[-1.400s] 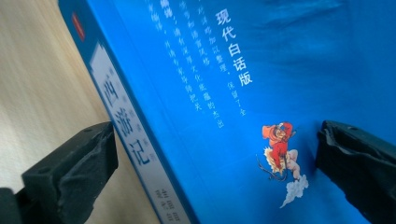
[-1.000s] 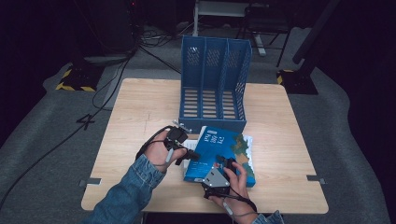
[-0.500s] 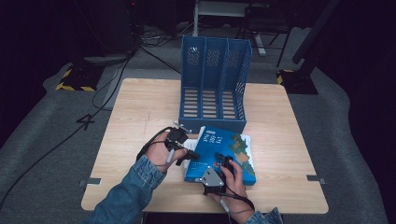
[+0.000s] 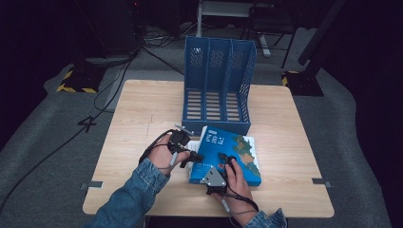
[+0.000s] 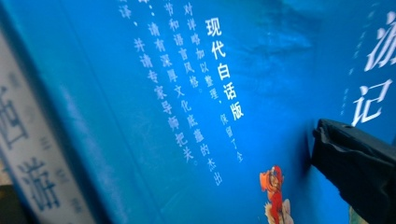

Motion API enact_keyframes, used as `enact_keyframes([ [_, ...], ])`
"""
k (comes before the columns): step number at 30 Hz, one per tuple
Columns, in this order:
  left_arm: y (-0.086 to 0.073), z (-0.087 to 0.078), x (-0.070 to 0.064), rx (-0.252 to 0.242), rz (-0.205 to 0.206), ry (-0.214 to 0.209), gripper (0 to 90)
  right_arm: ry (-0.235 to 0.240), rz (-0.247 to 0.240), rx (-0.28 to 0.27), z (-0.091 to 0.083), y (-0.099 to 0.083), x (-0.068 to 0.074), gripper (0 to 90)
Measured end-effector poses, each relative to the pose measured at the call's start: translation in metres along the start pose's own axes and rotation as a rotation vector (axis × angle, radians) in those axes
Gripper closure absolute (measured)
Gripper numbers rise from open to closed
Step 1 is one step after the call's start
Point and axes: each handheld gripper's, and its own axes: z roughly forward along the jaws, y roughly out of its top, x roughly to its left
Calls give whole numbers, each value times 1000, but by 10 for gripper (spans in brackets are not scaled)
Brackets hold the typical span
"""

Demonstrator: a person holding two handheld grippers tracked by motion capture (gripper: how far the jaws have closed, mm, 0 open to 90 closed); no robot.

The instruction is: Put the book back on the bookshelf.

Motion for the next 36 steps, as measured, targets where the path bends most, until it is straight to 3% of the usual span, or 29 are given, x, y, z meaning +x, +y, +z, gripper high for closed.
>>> enact_keyframes([
  [3, -3, 10, 9, 0, 13, 61, 661, 31, 23, -43, 2, -5, -1, 134],
  [4, -3, 10, 9, 0, 13, 61, 653, 31, 23, -43, 2, -5, -1, 134],
  [5, -5, 13, 14, -4, -7, 45, 621, 33, -1, -37, 2, -4, -1, 190],
  [7, -7, 13, 24, -23, -45, 3, 604, 34, -9, -19, 3, -3, -3, 195],
  [8, -7, 12, 26, -25, -52, 18, 587, 36, -13, -11, 3, -2, -4, 211],
  [12, -11, 12, 28, -39, -12, 55, 492, 13, -116, 32, 4, 3, -3, 324],
  [14, -11, 11, 28, -36, -5, 68, 441, 12, -113, 30, 5, 2, -3, 336],
  [15, -11, 4, 27, -59, 17, 53, 471, 22, -104, 24, 6, 0, -5, 430],
  [16, -11, 4, 27, -59, 17, 53, 452, 22, -104, 24, 6, 0, -5, 430],
  [17, -11, -3, 26, -90, 14, 33, 432, 19, -113, 12, 5, 0, -6, 476],
  [21, -12, -17, 27, -141, 29, 40, 424, 34, -81, 12, 3, 3, -11, 522],
  [26, -18, -22, 41, -188, 21, 107, 422, 58, -56, 2, -1, 6, -20, 561],
  [32, -26, -17, 69, -168, 35, 225, 403, 101, -31, -23, -9, 7, -35, 584],
  [36, -33, -14, 85, -162, 62, 279, 383, 126, -2, -42, -13, 7, -43, 589],
])
